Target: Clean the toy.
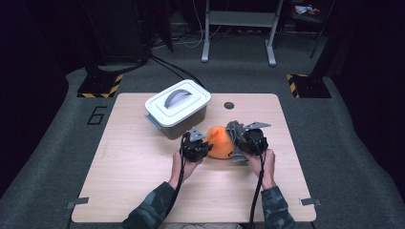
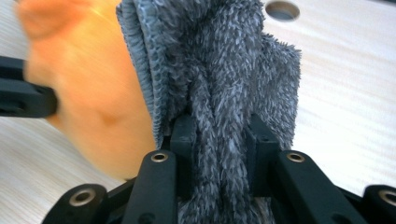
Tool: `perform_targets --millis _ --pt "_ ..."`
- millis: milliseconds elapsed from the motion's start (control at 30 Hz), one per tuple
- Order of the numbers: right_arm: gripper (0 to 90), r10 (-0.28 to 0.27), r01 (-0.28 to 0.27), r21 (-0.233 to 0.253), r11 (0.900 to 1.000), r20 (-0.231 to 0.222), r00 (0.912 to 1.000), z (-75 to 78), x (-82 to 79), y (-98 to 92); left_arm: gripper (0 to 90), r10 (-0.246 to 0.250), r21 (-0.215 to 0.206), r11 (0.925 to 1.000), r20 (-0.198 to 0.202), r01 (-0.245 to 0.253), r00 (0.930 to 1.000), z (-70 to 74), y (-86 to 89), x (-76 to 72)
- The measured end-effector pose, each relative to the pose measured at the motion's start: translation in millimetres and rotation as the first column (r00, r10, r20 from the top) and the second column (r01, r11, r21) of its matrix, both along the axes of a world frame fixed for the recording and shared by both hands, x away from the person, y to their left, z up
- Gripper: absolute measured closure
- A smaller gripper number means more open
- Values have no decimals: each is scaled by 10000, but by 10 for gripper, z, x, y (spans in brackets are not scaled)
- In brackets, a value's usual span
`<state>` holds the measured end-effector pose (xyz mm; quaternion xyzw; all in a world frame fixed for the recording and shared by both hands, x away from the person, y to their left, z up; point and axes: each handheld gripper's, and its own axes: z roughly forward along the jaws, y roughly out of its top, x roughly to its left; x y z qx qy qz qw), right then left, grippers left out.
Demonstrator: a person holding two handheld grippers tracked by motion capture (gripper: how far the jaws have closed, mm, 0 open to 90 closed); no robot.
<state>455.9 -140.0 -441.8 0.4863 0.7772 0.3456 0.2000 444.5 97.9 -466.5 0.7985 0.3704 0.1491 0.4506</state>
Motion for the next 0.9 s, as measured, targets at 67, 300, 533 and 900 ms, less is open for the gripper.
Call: perform_targets --millis 67,300,533,900 --pt "694 -103 103 -9 9999 -48 9999 -31 7 -23 800 -12 -20 10000 -16 12 10000 -4 0 -3" --pt "695 -595 591 -74 9982 -771 9952 -257 88 -162 797 -89 -54 9999 39 89 10000 -8 5 -8" --pt "695 -655 644 -280 9975 -430 9969 -129 71 -173 795 -93 -73 9999 154 94 9998 3 -3 -17" --pt "691 949 -921 -407 9949 732 9928 334 -49 352 792 -58 -16 10000 99 58 9999 1 2 -27"
